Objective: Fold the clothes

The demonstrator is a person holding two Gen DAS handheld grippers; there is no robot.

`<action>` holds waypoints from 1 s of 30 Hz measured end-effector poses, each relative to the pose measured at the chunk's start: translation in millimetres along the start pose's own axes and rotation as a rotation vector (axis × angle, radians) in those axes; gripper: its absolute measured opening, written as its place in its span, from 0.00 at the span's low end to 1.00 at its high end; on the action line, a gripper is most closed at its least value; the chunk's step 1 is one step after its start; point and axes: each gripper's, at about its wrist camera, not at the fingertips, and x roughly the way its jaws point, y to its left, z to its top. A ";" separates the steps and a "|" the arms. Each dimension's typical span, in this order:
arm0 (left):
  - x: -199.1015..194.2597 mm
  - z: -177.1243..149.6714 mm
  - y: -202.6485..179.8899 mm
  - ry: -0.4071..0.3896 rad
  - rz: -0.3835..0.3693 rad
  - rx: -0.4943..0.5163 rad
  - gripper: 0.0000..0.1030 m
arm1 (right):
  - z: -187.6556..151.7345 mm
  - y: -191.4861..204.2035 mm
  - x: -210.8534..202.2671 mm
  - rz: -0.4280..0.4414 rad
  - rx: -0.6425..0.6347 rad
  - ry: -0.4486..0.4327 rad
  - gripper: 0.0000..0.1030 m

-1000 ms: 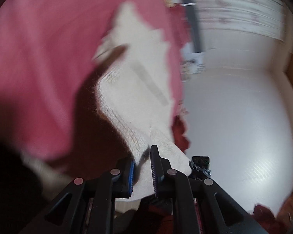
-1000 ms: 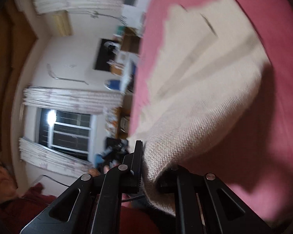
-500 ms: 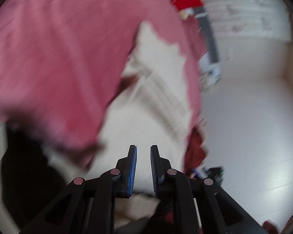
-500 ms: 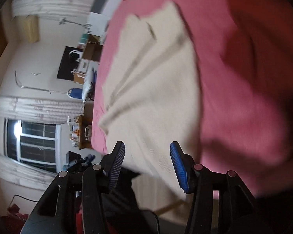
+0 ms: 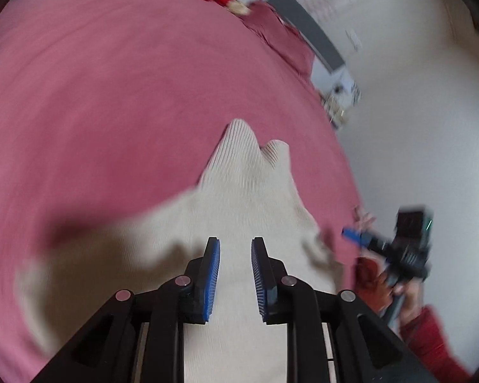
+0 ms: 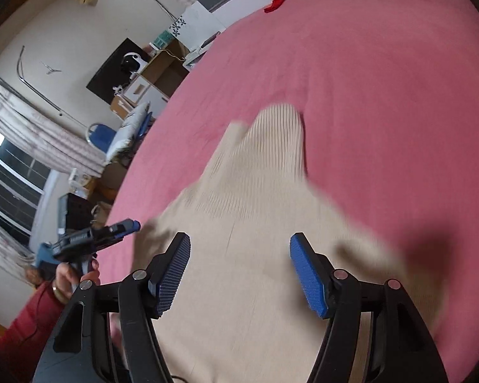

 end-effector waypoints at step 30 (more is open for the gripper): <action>21.0 55.2 -22.4 -0.127 -0.382 0.157 0.09 | 47.5 6.9 31.9 0.232 0.057 -0.064 0.08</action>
